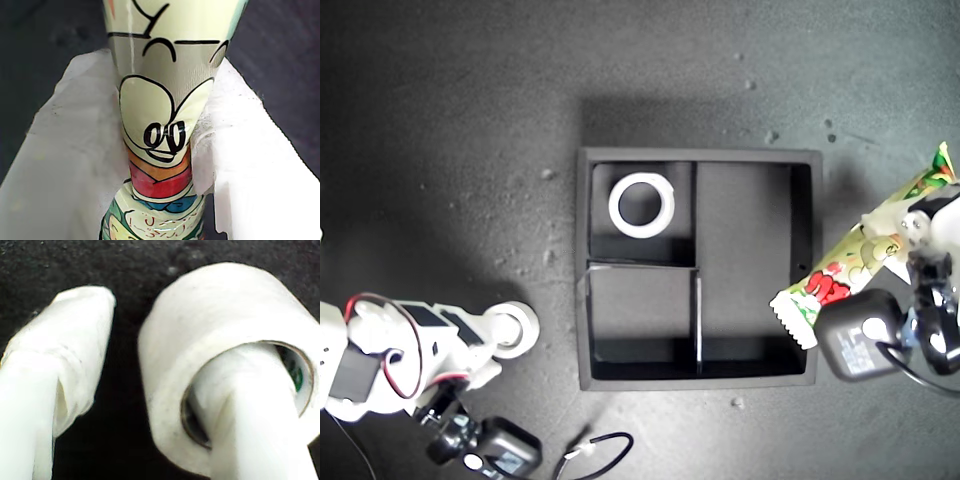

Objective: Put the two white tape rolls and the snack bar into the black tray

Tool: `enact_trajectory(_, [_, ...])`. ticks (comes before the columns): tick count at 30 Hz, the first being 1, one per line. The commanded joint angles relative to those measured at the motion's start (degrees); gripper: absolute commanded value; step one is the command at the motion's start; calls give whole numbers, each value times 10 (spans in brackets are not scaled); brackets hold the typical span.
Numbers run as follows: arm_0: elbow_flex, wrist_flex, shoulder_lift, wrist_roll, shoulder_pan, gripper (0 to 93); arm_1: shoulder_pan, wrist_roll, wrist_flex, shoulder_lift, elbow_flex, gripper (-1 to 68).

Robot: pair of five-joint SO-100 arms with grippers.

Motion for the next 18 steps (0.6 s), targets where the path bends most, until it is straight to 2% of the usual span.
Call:
enact_trajectory(1, [-17,34,43,19,-28,18,-1,-166,-56,6,-11,-5])
enact_trajectory(4, [-45,100,88,49,-51,2,-9,-270,-103,5,-11,-5])
enact_trajectory(10, [-189,234,116,140,-98,1,-12,-367,-213,5,33,-5])
enact_trajectory(18, [-544,373,-66,242,-98,1,-12,-380,-343,-4,126,-5])
